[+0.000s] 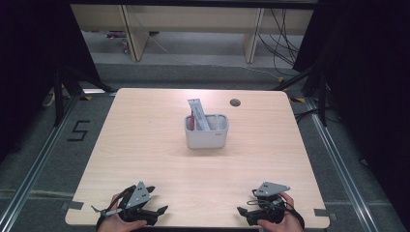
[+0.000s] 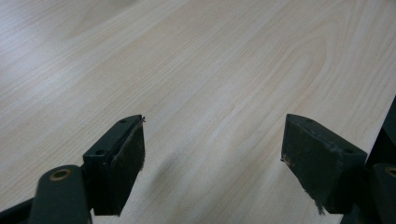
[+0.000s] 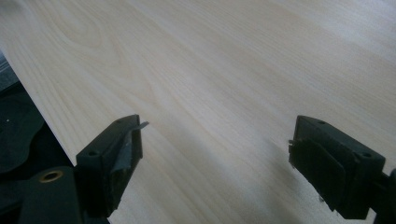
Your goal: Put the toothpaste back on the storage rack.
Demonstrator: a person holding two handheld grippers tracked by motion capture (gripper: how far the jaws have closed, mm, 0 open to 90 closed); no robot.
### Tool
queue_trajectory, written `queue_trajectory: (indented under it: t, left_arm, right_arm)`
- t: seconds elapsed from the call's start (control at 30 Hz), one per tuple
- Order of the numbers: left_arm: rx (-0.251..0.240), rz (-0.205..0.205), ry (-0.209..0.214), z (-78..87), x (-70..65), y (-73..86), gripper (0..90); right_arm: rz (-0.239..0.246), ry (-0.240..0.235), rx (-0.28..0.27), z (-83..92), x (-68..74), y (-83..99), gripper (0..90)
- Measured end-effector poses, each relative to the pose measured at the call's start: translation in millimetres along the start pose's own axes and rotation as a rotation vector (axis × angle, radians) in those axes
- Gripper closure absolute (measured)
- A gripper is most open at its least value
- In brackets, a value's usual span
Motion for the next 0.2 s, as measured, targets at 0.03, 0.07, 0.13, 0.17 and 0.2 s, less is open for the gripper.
queue_trajectory:
  t: [0.03, 0.07, 0.13, 0.17, 0.2]
  left_arm:
    - [0.0, 0.0, 0.0, 0.0, 0.0, 0.0, 21.2]
    - [0.002, -0.002, 0.0, 0.1, -0.2, 0.1, 21.2]
    - [0.001, -0.001, -0.001, 0.0, -0.2, 0.1, 21.2]
    - [0.001, -0.002, -0.001, 0.1, -0.1, 0.1, 21.2]
    - [0.0, 0.0, -0.001, 0.0, 0.1, 0.0, 21.2]
  right_arm:
    - [0.0, 0.0, 0.0, 0.0, 0.0, 0.0, 17.6]
    - [0.0, 0.0, 0.0, 0.0, 0.0, 0.0, 17.6]
    - [-0.002, -0.002, 0.002, -0.1, -0.1, 0.2, 17.6]
    - [-0.002, -0.002, 0.002, -0.1, -0.1, 0.2, 17.6]
    - [-0.002, 0.003, 0.004, 0.1, -0.3, 0.2, 17.5]
Point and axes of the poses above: each handheld gripper's, and its own axes: z roughly backward along the jaws, y roughly out of its underside, x roughly to its left, the point moved 4 cm from there along -z, roughly forward along the jaws, and after that the axes turned 7 degrees about x, right-handed, at the moved point
